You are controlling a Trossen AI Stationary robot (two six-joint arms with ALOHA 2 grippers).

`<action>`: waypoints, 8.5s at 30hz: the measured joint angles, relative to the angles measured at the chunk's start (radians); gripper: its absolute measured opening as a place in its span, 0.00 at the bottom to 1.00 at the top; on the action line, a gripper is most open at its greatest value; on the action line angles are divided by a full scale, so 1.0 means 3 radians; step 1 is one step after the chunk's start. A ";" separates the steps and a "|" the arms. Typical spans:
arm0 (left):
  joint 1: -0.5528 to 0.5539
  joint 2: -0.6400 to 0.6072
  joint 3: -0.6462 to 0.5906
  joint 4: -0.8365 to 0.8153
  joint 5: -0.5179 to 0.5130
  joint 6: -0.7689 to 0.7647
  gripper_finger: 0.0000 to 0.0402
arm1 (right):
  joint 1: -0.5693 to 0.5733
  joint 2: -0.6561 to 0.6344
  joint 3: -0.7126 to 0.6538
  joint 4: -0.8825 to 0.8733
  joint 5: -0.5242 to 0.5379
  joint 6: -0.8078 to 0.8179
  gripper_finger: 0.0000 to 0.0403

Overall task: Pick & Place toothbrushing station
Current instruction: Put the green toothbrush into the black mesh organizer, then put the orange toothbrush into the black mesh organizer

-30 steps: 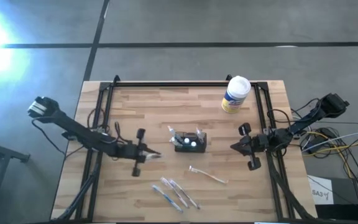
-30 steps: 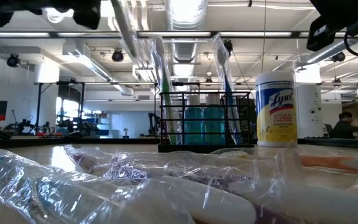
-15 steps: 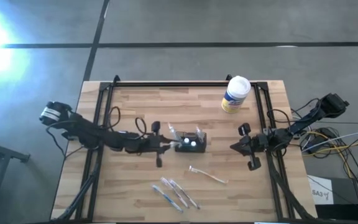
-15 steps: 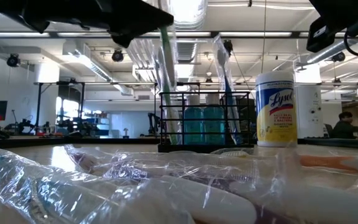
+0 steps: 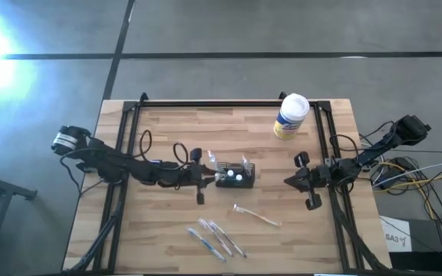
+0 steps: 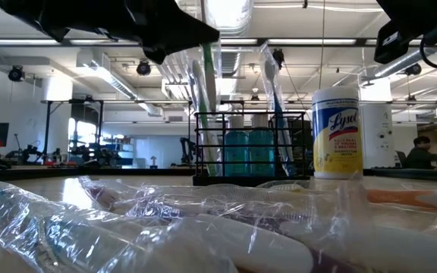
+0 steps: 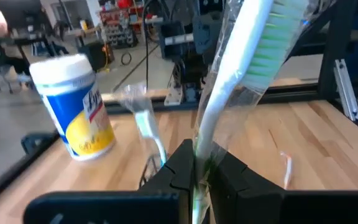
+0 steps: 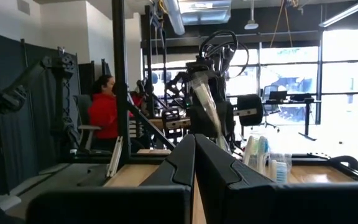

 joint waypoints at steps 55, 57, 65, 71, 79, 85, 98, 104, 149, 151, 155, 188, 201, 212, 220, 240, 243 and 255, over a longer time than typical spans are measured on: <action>-0.0026 0.0840 -0.0037 0.0425 -0.0511 -0.0739 0.33 | 0.0000 0.0000 0.0000 -0.0036 0.0000 0.0002 0.02; -0.0027 0.0839 -0.0037 0.0424 -0.0508 -0.0740 0.38 | 0.0000 0.0000 0.0000 -0.0038 0.0000 0.0003 0.02; -0.0057 0.0769 -0.0037 0.0422 -0.0506 -0.0744 0.50 | -0.0001 0.0000 0.0000 -0.0039 0.0000 0.0002 0.02; -0.0146 0.0608 -0.0037 0.0398 -0.0505 -0.0719 0.50 | 0.0000 0.0000 0.0000 -0.0039 0.0000 -0.0074 0.02; -0.0321 0.0164 -0.0037 -0.0028 -0.0505 -0.0542 0.50 | -0.0001 0.0000 0.0000 -0.0045 0.0000 -0.0140 0.02; -0.0489 -0.0347 -0.0037 -0.0742 -0.0505 -0.0410 0.50 | -0.0001 0.0005 -0.0001 -0.0023 0.0000 -0.0026 0.02; -0.0934 -0.1833 -0.0831 -0.0948 -0.0399 -0.0139 0.03 | -0.0001 0.0014 -0.0001 -0.0037 0.0171 0.0330 0.02; -0.0933 -0.2441 -0.1326 -0.0942 -0.0265 -0.0259 0.02 | -0.0003 0.0019 -0.0001 -0.0083 0.0325 0.0424 0.02; -0.0928 -0.2886 -0.1840 -0.0624 -0.0191 -0.0568 0.02 | -0.0003 0.0017 -0.0001 -0.1018 0.1037 0.1040 0.02; -0.0928 -0.2887 -0.1840 -0.0627 -0.0192 -0.0581 0.02 | -0.0003 0.0015 -0.0001 -0.1017 0.1053 0.1041 0.02; -0.0928 -0.2886 -0.1840 -0.0506 -0.0303 -0.0497 0.02 | -0.0002 0.0015 -0.0001 -0.1015 0.1195 0.1037 0.02; -0.0927 -0.2800 -0.1839 -0.0419 -0.0380 -0.0752 0.02 | -0.0001 0.0011 -0.0001 -0.1011 0.1197 0.1160 0.02; -0.0948 -0.2784 -0.1839 -0.0510 -0.0254 -0.0628 0.01 | 0.0000 0.0011 -0.0001 -0.1013 0.1137 0.1290 0.02; -0.0949 -0.2773 -0.1680 -0.0423 -0.0131 0.0107 0.01 | 0.0005 0.0015 0.0068 -0.1014 0.0808 0.1248 0.02; -0.0861 -0.2765 -0.1626 -0.0361 -0.0451 0.0042 0.08 | 0.0008 0.0019 0.0209 -0.1103 0.1080 0.0871 0.02; -0.0748 -0.3054 -0.1033 -0.2054 -0.0555 0.0097 0.01 | -0.0099 0.0541 0.1157 -0.1120 0.0973 -0.0721 0.02; -0.0673 -0.3107 -0.0737 -0.2470 -0.0553 0.0183 0.01 | -0.0208 0.0630 0.1289 -0.1313 0.0394 -0.0647 0.02; -0.0633 -0.3431 -0.0760 -0.2324 0.0406 -0.0019 0.00 | -0.0414 0.0818 0.1639 -0.1841 -0.0340 -0.0163 0.02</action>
